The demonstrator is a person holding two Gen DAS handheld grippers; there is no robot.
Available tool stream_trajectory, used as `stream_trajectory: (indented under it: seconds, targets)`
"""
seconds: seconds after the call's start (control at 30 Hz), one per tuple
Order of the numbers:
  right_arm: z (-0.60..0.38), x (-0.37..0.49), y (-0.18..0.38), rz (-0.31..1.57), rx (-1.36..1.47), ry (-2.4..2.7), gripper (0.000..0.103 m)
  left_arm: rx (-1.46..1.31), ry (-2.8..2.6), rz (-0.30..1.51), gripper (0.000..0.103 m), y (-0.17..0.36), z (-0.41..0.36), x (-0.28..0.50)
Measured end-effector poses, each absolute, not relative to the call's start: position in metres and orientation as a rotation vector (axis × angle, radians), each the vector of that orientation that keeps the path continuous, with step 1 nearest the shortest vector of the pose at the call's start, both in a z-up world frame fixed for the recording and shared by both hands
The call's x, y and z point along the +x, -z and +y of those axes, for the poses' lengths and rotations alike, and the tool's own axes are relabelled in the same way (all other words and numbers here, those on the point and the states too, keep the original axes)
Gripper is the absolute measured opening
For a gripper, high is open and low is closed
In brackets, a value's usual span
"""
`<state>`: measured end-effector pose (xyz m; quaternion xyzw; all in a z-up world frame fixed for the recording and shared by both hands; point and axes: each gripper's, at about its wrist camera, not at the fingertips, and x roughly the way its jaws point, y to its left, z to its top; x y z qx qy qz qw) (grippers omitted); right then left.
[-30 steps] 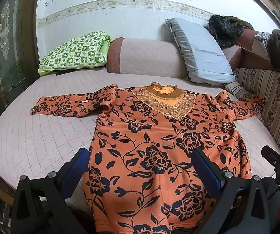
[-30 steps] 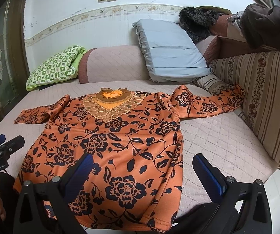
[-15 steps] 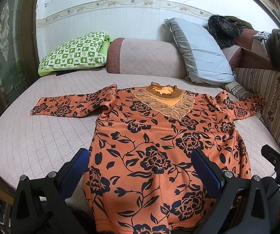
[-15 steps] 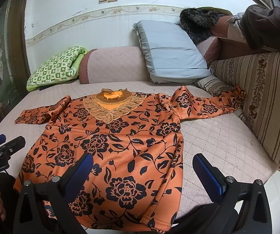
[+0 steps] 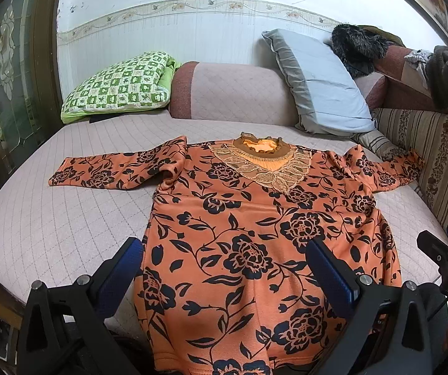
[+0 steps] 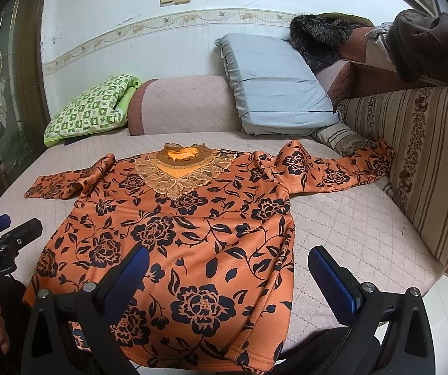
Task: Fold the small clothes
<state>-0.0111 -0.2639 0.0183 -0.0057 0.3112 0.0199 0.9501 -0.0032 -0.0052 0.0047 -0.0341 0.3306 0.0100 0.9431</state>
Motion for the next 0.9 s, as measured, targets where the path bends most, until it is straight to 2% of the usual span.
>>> stream_trajectory:
  seconds: [0.9]
  targets:
    - [-0.2607,-0.0073,-0.0191,0.622,-0.013,-0.053,0.103,-0.058,-0.026,0.675,0.103,-0.0072,-0.0064,-0.0024]
